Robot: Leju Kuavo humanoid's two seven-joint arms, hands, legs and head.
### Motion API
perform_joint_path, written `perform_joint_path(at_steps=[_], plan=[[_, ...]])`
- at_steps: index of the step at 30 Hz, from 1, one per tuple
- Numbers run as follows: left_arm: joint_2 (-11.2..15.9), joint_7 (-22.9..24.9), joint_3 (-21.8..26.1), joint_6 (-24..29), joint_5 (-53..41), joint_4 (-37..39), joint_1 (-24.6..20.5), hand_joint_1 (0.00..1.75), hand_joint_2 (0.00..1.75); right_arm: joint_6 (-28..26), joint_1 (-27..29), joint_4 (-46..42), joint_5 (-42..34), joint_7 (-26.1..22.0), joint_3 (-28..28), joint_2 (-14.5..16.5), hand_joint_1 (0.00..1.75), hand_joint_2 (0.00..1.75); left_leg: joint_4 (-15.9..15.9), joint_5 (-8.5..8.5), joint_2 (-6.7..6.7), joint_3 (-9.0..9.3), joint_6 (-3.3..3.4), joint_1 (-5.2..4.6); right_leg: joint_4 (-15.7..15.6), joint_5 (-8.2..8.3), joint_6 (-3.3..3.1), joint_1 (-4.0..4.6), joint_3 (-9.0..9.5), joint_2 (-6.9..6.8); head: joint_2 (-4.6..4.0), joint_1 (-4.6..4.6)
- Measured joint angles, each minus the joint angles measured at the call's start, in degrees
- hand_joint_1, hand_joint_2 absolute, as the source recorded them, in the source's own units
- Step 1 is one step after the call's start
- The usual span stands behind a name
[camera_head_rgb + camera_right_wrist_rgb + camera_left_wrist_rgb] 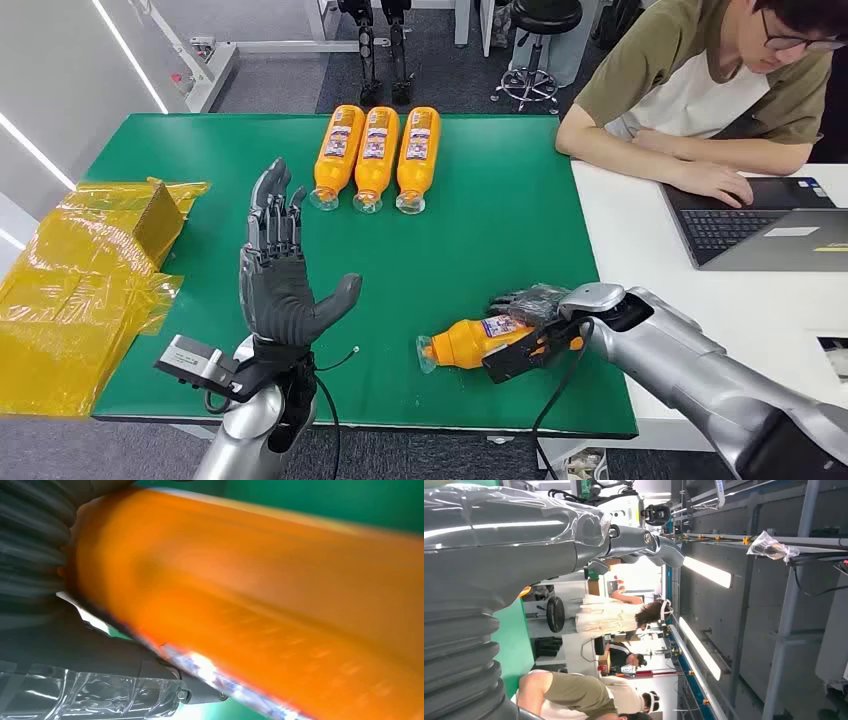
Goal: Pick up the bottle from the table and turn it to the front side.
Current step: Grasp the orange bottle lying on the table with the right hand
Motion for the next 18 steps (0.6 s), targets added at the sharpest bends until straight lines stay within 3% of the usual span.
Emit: perform_joint_path(at_steps=[17,18], plan=[[0.0,0.4,0.0,0.0,0.0,-0.2,0.0,0.0,1.75,-0.7,-0.4,0.0,1.0,1.7,1.5,-0.7,0.01,1.75,0.0,0.02,0.01,0.1,0.03,0.0,0.0,0.03,0.04,0.0,0.12,0.01,0.0,-0.01],[0.0,0.4,0.0,0.0,0.0,-0.2,0.0,0.0,1.75,-0.9,-0.4,0.0,1.2,2.2,1.6,-0.8,0.45,1.75,0.0,0.02,0.01,0.1,0.04,0.0,0.0,0.03,0.05,0.0,0.12,0.01,0.0,-0.01]])
